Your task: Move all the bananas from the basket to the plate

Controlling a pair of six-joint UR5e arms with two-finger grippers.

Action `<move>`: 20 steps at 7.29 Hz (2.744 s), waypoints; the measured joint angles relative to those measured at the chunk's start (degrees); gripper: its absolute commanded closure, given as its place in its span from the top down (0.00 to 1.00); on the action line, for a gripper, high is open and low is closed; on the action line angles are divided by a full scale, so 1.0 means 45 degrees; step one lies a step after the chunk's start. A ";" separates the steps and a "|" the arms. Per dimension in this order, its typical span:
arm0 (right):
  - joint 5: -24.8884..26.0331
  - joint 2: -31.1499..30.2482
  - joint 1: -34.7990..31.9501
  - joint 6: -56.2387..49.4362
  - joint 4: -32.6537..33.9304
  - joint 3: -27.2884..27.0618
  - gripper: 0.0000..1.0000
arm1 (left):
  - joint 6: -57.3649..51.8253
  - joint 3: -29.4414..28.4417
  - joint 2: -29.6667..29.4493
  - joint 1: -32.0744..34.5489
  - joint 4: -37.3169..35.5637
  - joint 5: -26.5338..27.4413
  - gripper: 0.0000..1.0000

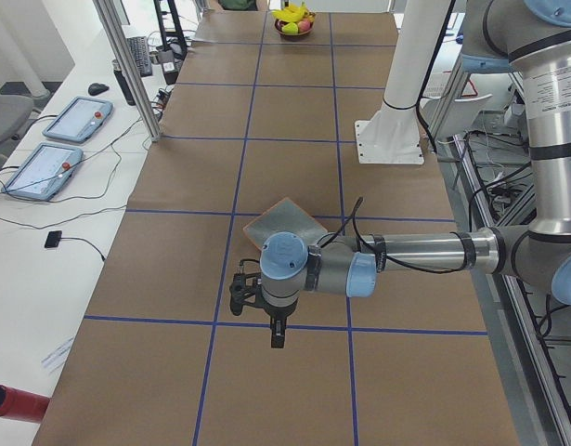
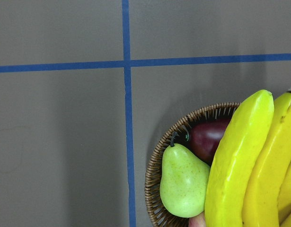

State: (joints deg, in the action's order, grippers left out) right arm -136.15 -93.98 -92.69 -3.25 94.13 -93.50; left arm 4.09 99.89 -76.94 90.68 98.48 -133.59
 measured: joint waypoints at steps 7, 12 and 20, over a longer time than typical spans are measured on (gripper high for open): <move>-0.0014 0.0164 -0.0001 -0.0013 -0.0084 -0.0114 1.00 | -0.0046 -0.0012 -0.0326 -0.0101 0.0228 -0.0062 1.00; -0.0359 0.0319 -0.1428 -0.1622 -0.0079 0.0731 1.00 | -0.0005 -0.0244 -0.0486 -0.0150 0.0247 -0.0021 1.00; -0.1655 0.1263 -0.3131 -0.4763 -0.3263 0.6747 1.00 | 0.0301 -0.0144 -0.1031 -0.0151 0.0240 -0.0079 1.00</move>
State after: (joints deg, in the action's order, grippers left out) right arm -143.60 -88.29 -106.79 -24.68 79.45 -63.14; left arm 5.45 99.24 -81.58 90.00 99.56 -133.94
